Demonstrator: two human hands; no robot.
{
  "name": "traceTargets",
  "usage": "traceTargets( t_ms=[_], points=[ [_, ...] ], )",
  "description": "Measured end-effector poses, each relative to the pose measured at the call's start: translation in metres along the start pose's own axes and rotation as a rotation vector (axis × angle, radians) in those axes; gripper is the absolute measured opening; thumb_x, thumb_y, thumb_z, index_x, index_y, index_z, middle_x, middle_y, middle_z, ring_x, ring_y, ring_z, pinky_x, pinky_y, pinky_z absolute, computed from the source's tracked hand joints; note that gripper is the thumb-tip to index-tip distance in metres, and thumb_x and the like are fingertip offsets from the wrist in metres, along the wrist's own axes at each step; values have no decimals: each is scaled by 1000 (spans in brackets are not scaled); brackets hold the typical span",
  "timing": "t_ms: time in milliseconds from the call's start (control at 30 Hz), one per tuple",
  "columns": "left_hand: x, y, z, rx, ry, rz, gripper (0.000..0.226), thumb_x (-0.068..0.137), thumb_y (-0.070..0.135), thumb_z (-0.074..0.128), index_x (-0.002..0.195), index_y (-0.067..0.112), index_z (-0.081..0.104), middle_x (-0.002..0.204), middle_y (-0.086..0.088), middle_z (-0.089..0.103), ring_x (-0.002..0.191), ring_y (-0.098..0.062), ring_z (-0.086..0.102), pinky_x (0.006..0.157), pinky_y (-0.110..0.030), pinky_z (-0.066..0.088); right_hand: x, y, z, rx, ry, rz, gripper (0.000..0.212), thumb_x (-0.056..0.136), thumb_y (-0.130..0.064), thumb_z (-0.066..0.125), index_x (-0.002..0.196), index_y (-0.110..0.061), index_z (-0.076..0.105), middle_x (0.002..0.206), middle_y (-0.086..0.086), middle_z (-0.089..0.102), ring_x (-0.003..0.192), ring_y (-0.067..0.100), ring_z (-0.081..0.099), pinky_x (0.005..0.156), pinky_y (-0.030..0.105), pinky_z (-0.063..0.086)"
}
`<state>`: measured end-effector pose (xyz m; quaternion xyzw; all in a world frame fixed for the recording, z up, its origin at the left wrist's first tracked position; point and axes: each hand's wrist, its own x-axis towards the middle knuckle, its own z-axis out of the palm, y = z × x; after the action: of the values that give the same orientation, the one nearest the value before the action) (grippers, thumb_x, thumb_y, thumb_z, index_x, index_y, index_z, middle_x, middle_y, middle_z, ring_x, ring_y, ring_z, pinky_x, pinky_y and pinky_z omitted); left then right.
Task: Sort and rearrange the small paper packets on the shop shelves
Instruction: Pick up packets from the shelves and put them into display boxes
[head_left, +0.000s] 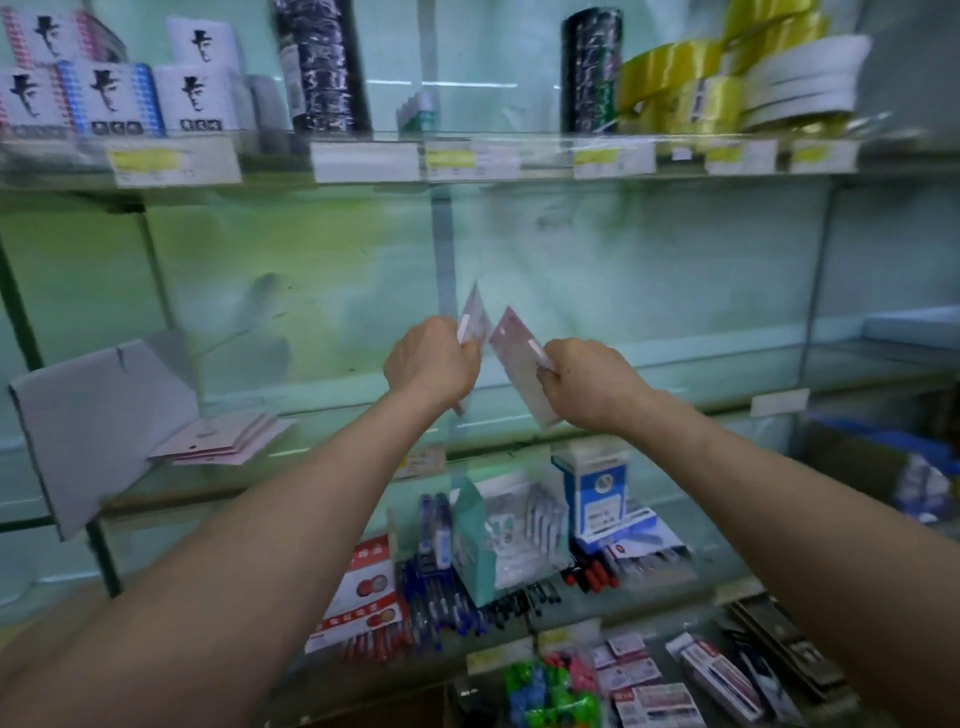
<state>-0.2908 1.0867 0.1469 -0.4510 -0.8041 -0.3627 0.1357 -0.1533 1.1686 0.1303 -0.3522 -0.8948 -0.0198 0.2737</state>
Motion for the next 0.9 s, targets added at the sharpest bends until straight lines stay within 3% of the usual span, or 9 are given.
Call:
traceTargets(
  t_ms=[267,400,600,733,900],
  points=[
    [-63,78,23,-11,-97,94,23,90,31,47,81,12,58,92,-15,65,86,-35,61,65,-32,41,-91,69,-46,11,18,127,16,95,-22,43,87,-11,50,104,20,63,94,37,58,66,31,36],
    [-100,118,40,-11,-152,146,20,90,30,48,83,13,58,87,-10,60,77,-31,52,64,-30,38,-143,99,-65,-45,3,213,20,94,-22,43,91,-8,57,106,20,64,97,36,59,68,31,37],
    [-163,184,70,15,-208,333,26,92,33,45,75,15,53,82,-10,64,77,-32,57,62,-30,39,-219,143,-96,-208,-36,382,21,94,-22,45,99,-9,60,106,17,64,96,36,60,70,32,38],
    [-198,226,94,145,-160,552,33,97,37,40,87,19,65,99,-9,67,96,-31,60,77,-34,33,-268,171,-114,-381,-72,475,22,95,-25,46,106,-12,59,107,11,63,95,33,61,68,32,38],
    [-230,268,112,314,-148,699,19,93,24,49,95,23,68,102,-3,65,111,-26,47,98,-43,27,-316,201,-138,-490,-174,576,17,93,-22,51,105,-13,58,107,10,63,89,30,58,69,32,35]
  ],
)
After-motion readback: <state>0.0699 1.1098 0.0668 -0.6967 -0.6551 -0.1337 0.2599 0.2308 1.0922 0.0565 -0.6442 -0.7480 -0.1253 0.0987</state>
